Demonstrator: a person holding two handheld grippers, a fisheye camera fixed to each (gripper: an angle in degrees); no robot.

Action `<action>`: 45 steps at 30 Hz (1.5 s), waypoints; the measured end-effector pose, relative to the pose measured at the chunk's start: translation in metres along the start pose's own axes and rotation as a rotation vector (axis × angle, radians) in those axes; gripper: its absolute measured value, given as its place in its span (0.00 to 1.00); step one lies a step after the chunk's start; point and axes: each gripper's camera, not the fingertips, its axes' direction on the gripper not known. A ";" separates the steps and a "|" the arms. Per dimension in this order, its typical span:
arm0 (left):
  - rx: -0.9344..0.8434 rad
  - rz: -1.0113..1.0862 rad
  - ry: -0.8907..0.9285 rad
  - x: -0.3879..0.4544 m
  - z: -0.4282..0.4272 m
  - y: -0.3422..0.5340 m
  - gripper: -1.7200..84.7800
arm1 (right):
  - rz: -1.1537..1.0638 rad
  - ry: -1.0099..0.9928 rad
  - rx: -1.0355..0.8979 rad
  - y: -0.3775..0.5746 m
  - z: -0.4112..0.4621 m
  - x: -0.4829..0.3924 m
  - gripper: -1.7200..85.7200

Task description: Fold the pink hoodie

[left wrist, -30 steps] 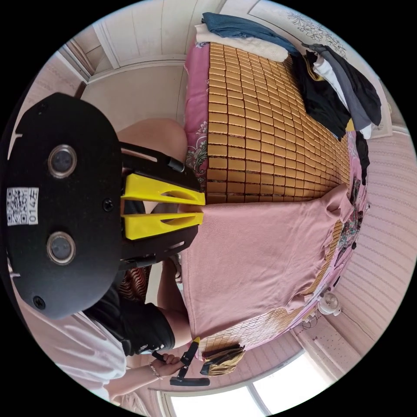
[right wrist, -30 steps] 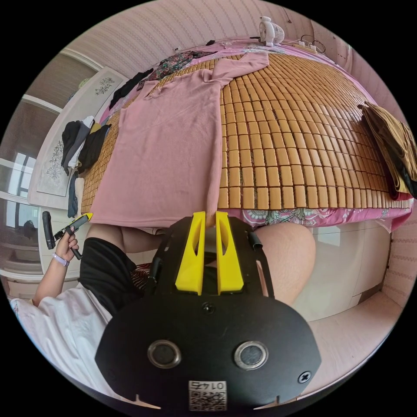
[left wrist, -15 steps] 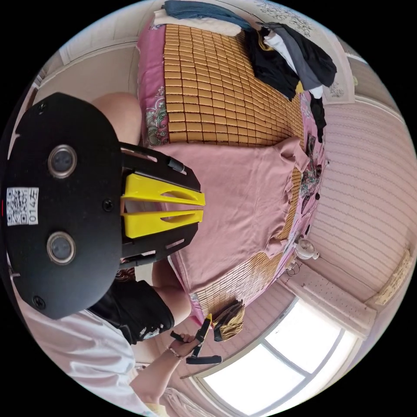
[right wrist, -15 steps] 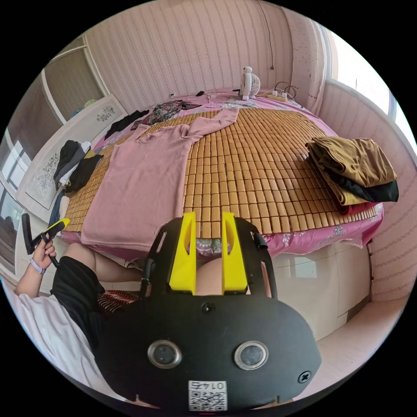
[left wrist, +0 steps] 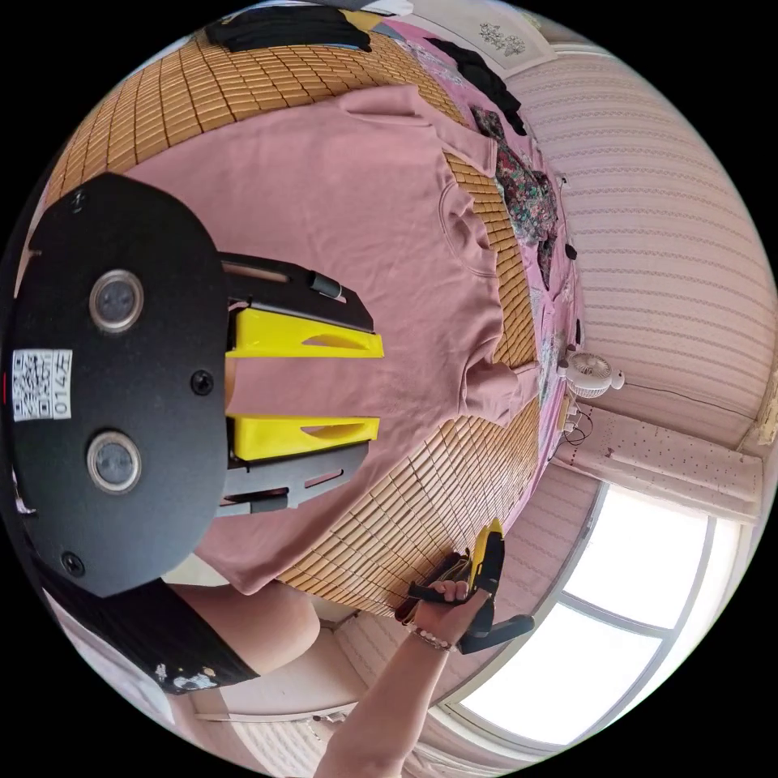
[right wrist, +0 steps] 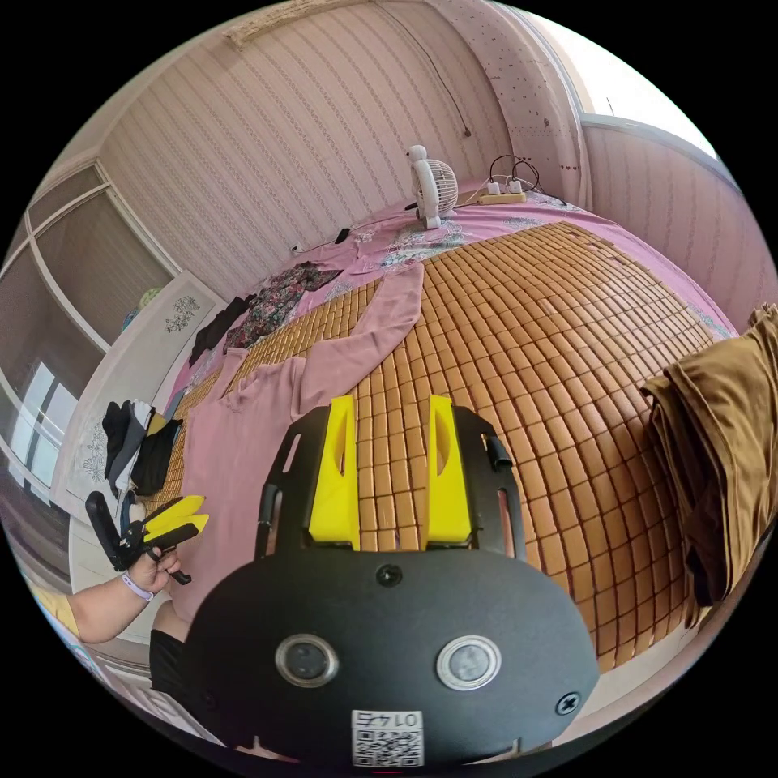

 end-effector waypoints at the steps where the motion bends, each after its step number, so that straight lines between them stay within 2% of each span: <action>1: -0.041 -0.011 0.025 -0.004 0.026 -0.015 0.11 | -0.004 0.001 0.011 -0.009 0.007 0.002 0.16; 4: -0.206 -0.134 0.108 -0.020 0.087 -0.036 0.09 | -0.006 -0.022 0.000 -0.049 0.050 0.013 0.16; 5: -0.268 -0.158 0.084 -0.020 0.106 -0.035 0.08 | 0.000 -0.045 -0.011 -0.062 0.069 0.015 0.16; 8: -0.174 -0.063 0.015 -0.005 0.108 -0.030 0.07 | 0.026 -0.043 0.032 -0.084 0.110 0.014 0.16; 11: -0.177 -0.049 -0.013 0.002 0.113 -0.033 0.07 | 0.032 0.017 0.002 -0.102 0.154 0.012 0.17; 14: -0.173 -0.067 0.017 0.001 0.119 -0.035 0.07 | 0.109 0.114 -0.065 -0.108 0.178 0.021 0.13; 16: -0.174 -0.071 0.023 0.002 0.122 -0.037 0.07 | 0.105 0.041 -0.057 -0.108 0.174 0.023 0.10; 19: -0.174 -0.056 -0.001 0.009 0.126 -0.040 0.07 | 0.015 -0.010 -0.022 -0.098 0.138 0.015 0.06; 20: -0.173 -0.042 -0.021 0.014 0.128 -0.041 0.07 | -0.038 -0.013 0.043 -0.085 0.104 0.004 0.05; 23: -0.172 -0.014 -0.073 0.027 0.133 -0.045 0.07 | -0.173 -0.004 0.218 -0.036 -0.008 -0.043 0.06; 26: -0.171 -0.014 -0.079 0.031 0.137 -0.049 0.07 | -0.334 0.017 0.246 -0.021 -0.068 -0.086 0.07; 28: -0.171 -0.008 -0.086 0.035 0.140 -0.051 0.07 | -0.369 0.081 0.223 -0.035 -0.069 -0.090 0.08; 30: -0.170 0.001 -0.100 0.039 0.142 -0.054 0.07 | -0.261 0.131 0.123 -0.062 -0.040 -0.058 0.09; 33: -0.171 -0.004 -0.117 0.045 0.144 -0.058 0.08 | -0.116 0.098 -0.059 -0.068 -0.010 0.002 0.10; 37: -0.149 -0.041 -0.078 0.045 0.137 -0.069 0.07 | -0.036 0.115 -0.038 -0.019 -0.019 0.054 0.12; 40: -0.100 -0.011 -0.064 0.051 0.134 -0.086 0.07 | -0.053 0.075 -0.146 0.016 -0.010 0.070 0.12; 43: -0.058 0.021 -0.030 0.065 0.144 -0.115 0.07 | -0.162 0.074 -0.236 0.038 0.024 0.060 0.13; 44: -0.052 0.036 -0.008 0.072 0.151 -0.128 0.07 | -0.212 0.089 -0.345 0.044 0.048 0.057 0.13; 45: -0.050 0.045 0.009 0.076 0.155 -0.135 0.07 | -0.309 0.140 -0.317 0.046 0.051 0.049 0.13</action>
